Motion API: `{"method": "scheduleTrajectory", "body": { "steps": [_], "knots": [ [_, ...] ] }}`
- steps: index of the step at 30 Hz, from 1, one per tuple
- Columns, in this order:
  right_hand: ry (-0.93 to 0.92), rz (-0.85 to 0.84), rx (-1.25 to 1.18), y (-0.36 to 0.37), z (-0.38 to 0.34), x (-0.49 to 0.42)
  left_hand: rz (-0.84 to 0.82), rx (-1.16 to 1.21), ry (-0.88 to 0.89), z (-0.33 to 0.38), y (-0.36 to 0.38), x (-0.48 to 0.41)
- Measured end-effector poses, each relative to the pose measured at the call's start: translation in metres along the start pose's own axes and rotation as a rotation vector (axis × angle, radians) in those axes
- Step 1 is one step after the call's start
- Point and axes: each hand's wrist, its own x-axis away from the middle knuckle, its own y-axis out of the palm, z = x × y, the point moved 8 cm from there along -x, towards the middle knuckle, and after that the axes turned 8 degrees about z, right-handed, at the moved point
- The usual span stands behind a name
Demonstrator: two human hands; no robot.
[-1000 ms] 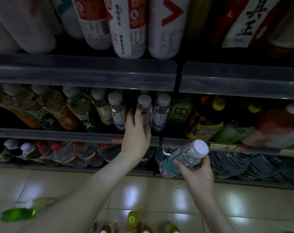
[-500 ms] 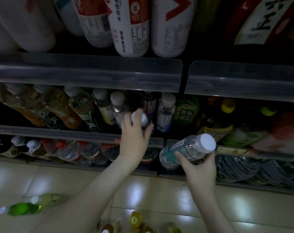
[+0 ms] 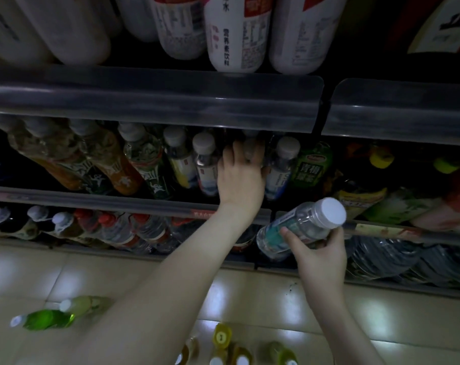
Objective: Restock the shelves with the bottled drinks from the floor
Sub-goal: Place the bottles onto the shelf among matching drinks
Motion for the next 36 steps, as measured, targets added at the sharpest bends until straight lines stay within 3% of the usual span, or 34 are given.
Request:
{"method": "scheduleTrajectory", "body": {
  "steps": [5, 11, 16, 20, 28, 36],
  "knots": [
    [-0.011, -0.018, 0.011, 0.019, -0.005, 0.008, 0.114, -0.063, 0.11, -0.014, -0.004, 0.026],
    [-0.003, -0.049, 0.04, 0.05, -0.006, 0.022, 0.208, 0.015, 0.026, -0.08, -0.021, 0.056],
    [0.018, -0.111, 0.019, 0.087, -0.005, 0.041, 0.351, 0.216, -0.318, -0.165, -0.048, 0.06],
    [-0.009, -0.132, 0.012, 0.122, -0.006, 0.055, 0.196, 0.467, -0.66, -0.21, -0.035, 0.034],
    [-0.104, -0.105, -0.024, 0.173, -0.013, 0.076, 0.207, 0.704, -0.778, -0.231, -0.029, 0.038],
    [-0.146, -0.046, -0.02, 0.2, -0.021, 0.083, 0.428, 0.851, -0.958, -0.273, -0.072, 0.101]
  ]
}}
